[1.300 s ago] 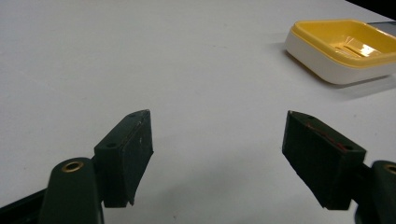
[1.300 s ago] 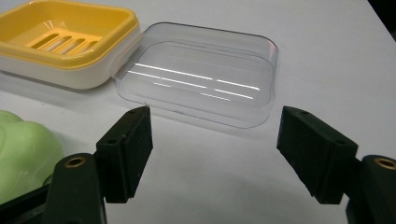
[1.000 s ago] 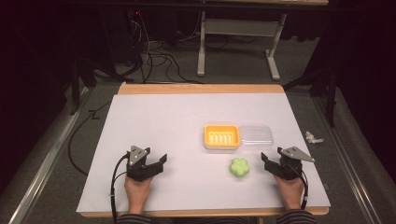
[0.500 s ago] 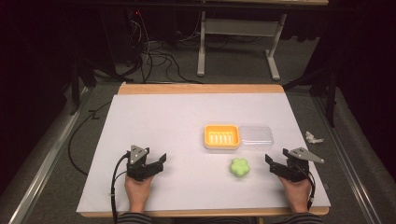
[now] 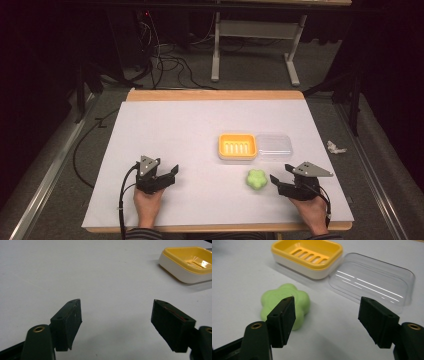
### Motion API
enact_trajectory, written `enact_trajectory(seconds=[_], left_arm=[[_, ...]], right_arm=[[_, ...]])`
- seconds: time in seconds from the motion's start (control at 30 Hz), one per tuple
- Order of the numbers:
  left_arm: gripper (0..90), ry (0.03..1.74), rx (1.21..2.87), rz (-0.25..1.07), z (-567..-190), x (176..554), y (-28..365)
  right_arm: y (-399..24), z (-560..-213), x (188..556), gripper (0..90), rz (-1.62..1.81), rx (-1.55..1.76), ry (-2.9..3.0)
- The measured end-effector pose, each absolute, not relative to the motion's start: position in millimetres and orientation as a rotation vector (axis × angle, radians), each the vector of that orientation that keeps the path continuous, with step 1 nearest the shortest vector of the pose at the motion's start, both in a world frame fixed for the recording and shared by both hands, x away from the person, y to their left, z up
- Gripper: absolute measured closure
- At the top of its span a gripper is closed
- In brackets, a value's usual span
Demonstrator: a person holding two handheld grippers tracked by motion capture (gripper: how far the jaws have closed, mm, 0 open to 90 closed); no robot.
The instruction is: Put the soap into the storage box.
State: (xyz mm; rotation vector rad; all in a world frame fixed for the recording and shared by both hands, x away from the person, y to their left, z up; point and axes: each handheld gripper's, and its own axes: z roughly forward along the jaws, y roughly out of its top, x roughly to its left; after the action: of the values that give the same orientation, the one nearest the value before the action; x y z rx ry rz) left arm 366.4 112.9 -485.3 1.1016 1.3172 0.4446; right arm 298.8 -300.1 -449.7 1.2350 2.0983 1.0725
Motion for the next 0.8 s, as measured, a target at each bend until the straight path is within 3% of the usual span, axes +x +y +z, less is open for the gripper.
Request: enact_trajectory(seconds=[0.33,0.8], left_arm=[[25.3,1.326,1.099,0.443,-485.4,367.4,112.8],[25.1,1.306,1.109,0.452,-485.5,365.7,111.5]], right_arm=[[-273.9,-440.9,299.8,26.5,1.047,1.143,2.211],[-246.2,-454.1,319.4,15.9,0.910,1.125,2.366]])
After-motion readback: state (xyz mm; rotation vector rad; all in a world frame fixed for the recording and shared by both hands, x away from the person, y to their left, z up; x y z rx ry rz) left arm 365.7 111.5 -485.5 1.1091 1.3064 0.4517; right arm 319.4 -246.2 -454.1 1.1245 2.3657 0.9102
